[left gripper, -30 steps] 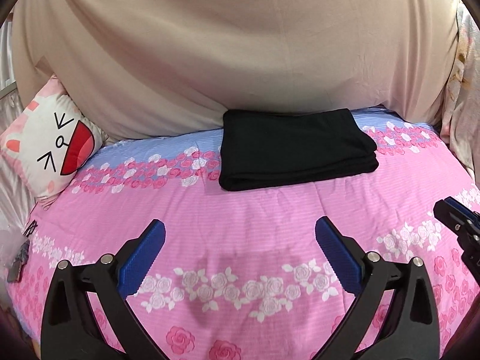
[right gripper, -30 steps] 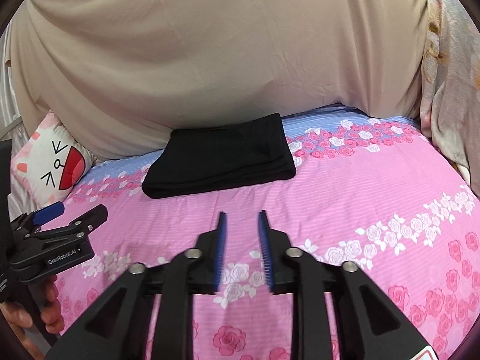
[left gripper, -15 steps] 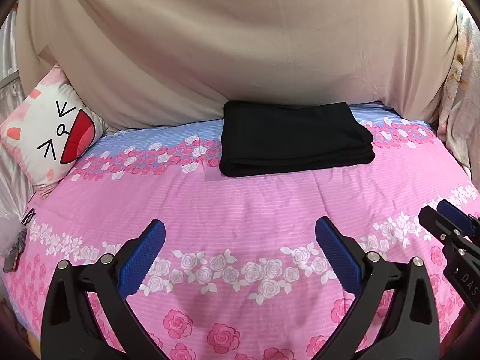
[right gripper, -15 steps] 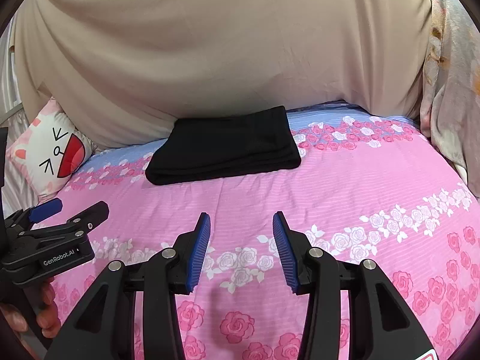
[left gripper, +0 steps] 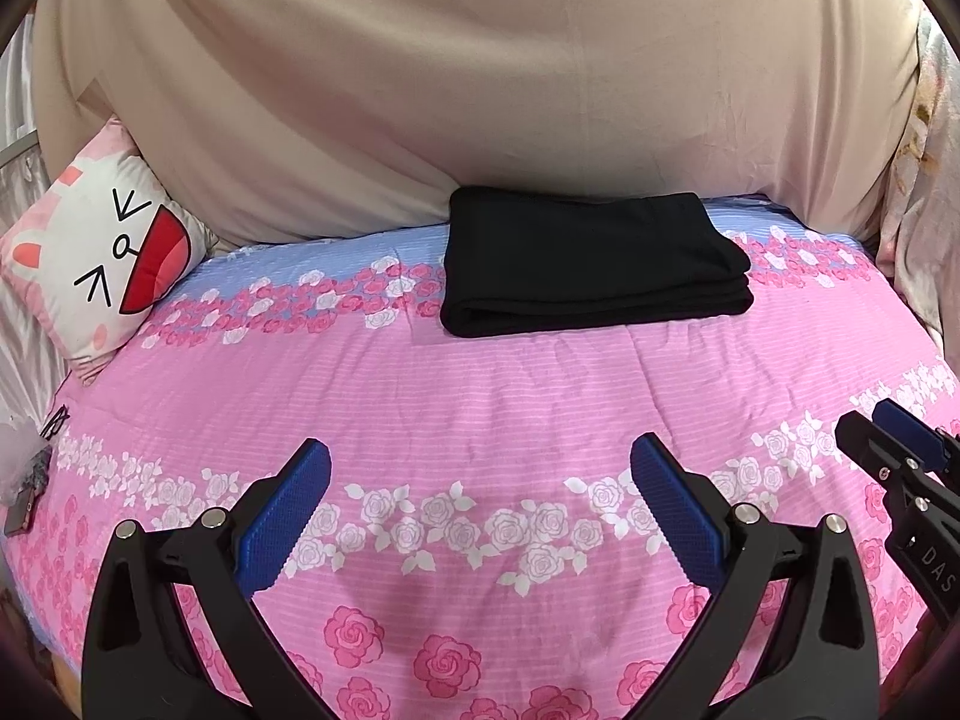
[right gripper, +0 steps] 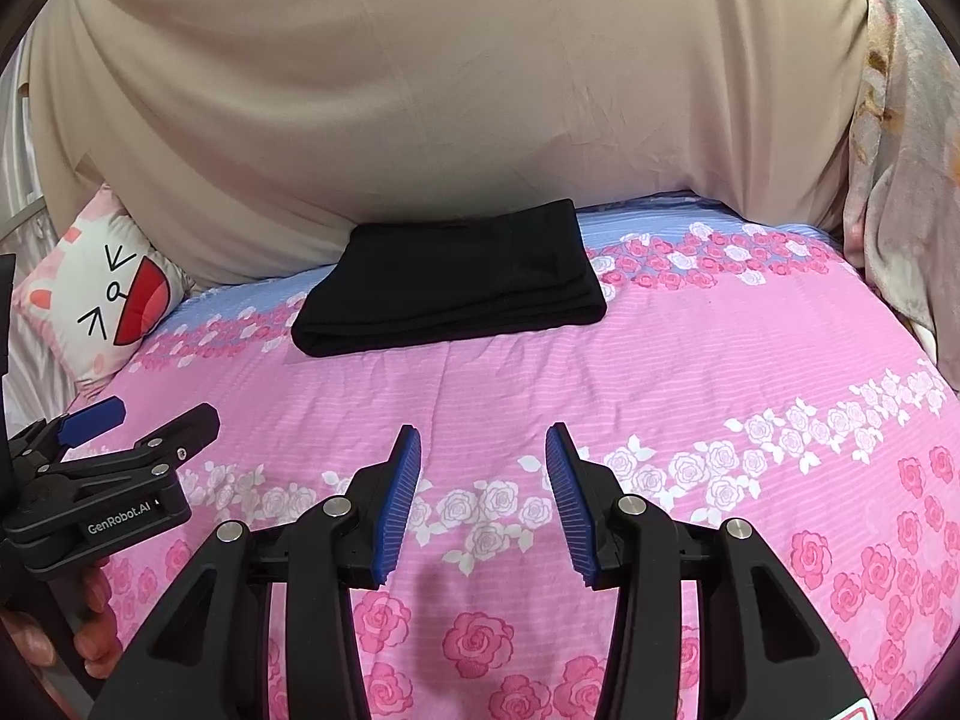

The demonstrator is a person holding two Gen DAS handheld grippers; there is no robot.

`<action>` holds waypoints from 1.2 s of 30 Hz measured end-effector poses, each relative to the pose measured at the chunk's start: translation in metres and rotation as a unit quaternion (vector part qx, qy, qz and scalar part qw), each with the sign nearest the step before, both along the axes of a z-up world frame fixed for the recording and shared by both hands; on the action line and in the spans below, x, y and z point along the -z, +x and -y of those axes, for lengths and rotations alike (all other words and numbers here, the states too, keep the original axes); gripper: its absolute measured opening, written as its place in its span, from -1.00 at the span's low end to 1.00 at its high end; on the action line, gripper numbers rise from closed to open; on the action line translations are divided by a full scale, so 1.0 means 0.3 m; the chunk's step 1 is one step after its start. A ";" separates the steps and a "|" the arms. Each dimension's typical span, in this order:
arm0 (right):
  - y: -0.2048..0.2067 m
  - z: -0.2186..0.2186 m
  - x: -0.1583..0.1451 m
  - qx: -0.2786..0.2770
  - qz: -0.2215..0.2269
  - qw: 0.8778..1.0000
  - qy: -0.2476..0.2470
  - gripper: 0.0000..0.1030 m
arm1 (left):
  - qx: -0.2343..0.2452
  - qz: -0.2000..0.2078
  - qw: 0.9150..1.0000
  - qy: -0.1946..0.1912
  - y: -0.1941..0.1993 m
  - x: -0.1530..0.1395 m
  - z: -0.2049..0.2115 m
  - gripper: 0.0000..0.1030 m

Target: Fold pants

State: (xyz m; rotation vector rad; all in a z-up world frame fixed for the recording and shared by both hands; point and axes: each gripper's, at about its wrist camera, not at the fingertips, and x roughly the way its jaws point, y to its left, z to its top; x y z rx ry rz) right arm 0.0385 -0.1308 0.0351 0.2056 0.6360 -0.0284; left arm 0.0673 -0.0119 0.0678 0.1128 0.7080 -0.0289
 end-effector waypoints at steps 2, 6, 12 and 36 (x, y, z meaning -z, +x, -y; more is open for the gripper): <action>0.000 0.001 0.003 -0.001 -0.001 1.000 -0.001 -0.16 | 0.000 -0.001 1.000 0.001 0.000 0.002 0.000 0.91; -0.001 0.003 0.003 -0.002 -0.001 1.000 -0.002 -0.16 | -0.002 0.000 1.000 0.002 -0.001 0.003 0.000 0.91; 0.000 0.000 0.002 -0.002 -0.001 1.000 -0.002 -0.16 | -0.002 0.000 1.000 0.003 -0.002 0.007 0.000 0.91; 0.003 0.030 0.011 -0.010 -0.006 1.000 -0.006 -0.16 | 0.024 0.001 1.000 -0.010 -0.016 -0.014 0.020 0.91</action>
